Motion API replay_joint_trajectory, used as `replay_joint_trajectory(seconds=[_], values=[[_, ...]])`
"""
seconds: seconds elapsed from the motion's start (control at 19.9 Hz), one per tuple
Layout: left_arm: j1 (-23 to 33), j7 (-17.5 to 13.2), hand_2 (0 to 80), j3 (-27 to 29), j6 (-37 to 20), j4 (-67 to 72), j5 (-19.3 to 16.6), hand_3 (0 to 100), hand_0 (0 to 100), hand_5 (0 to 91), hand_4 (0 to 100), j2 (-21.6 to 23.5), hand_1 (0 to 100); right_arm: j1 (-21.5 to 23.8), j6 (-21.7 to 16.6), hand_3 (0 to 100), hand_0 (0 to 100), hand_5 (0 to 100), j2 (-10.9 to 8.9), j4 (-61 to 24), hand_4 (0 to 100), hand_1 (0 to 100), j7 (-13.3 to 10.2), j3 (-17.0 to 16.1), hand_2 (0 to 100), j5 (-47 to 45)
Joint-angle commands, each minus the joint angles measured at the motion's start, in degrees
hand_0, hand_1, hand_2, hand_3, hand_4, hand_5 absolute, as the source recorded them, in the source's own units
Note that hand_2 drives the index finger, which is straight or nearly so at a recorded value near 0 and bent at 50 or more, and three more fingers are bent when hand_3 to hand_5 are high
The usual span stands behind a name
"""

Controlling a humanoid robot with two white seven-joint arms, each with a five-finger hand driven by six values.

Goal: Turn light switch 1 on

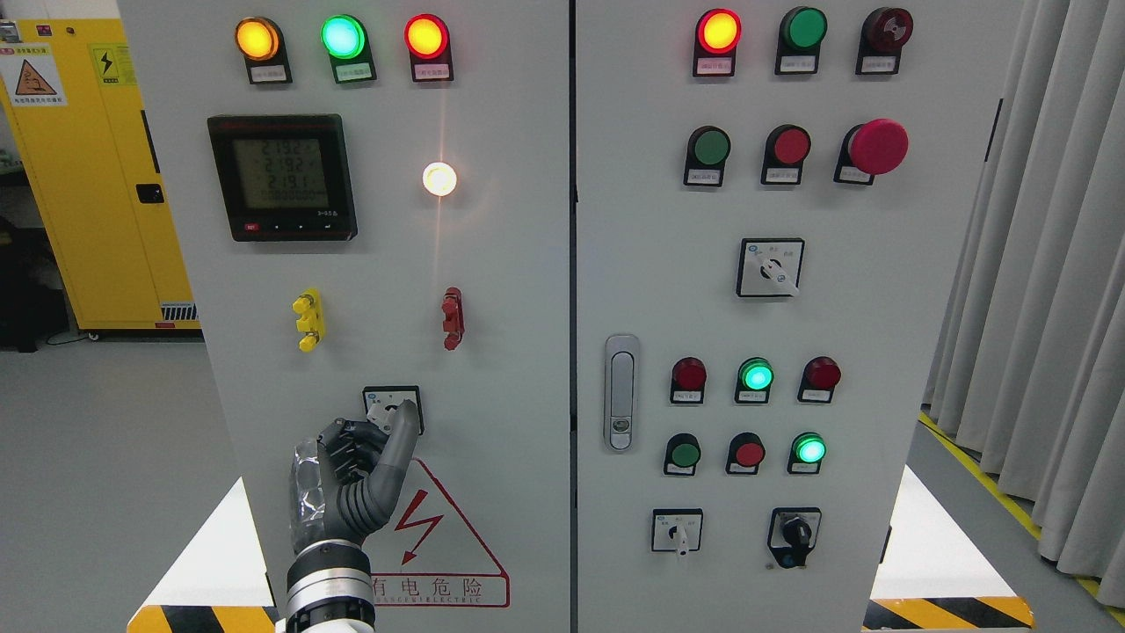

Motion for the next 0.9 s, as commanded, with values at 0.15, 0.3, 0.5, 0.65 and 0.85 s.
replay_joint_trajectory(seconds=[0.15,0.3,0.5,0.65,0.85], values=[[6.21,1.49,67.6,-1.77,-4.76,-3.66,0.06,92,6,81.2,89,0.6,48,0.0,0.04,0,0,0,0.0,0.0,0,50,0.04,0.0,4,-1.67],[9.9,1.57,67.7,-2.13,-9.23,-4.81,-0.03,92,6,81.1,89,1.04,48,0.0,0.04,0,0,0,0.0,0.0,0,50,0.04,0.0,4,-1.67],[16.66,0.96,67.0,-1.17,-14.95,-4.55,0.14,93,6,83.2,90,2.09,47,0.0,0.04,0,0,0,0.0,0.0,0,50,0.04,0.0,4,-1.67],[24.57,-3.07,62.4,0.5,-20.92,-4.19,3.29,94,7,85.6,91,2.97,44,0.0,0.04,0,0,0,0.0,0.0,0,50,0.04,0.0,4,-1.67],[33.98,-5.8,59.5,3.4,-27.16,-1.74,4.54,86,4,83.9,95,4.72,44,0.0,0.04,0,0,0,0.0,0.0,0,50,0.04,0.0,4,-1.67]])
